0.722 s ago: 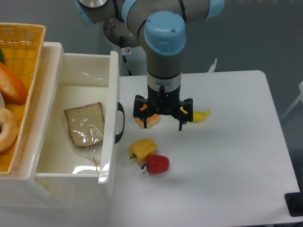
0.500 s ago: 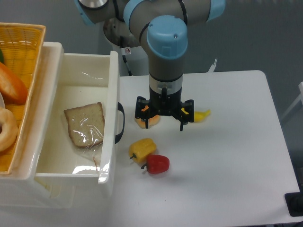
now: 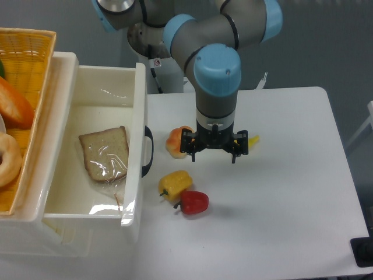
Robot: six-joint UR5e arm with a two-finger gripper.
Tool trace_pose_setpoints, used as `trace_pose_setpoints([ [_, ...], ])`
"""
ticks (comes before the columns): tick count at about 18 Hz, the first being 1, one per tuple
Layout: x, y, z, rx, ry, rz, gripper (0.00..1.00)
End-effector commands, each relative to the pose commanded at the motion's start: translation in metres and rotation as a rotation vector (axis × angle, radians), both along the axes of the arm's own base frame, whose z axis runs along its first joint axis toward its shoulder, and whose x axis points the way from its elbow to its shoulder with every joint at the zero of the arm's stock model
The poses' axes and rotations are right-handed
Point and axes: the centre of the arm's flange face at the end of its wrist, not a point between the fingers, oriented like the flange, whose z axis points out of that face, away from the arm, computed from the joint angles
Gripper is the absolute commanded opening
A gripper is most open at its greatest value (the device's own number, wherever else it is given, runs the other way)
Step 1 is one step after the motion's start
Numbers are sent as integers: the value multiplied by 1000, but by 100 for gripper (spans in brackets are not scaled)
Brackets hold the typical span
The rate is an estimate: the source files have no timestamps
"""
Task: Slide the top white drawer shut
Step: 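Move the open gripper toward the front face of the white drawer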
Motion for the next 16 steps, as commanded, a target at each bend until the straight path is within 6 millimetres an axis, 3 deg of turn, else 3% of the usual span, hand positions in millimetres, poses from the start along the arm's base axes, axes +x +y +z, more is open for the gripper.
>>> trace_pose_setpoints([
  [7,7,1,-34,-34,-54,9,100],
  [16,27,22,-45,114,-223,164,100],
])
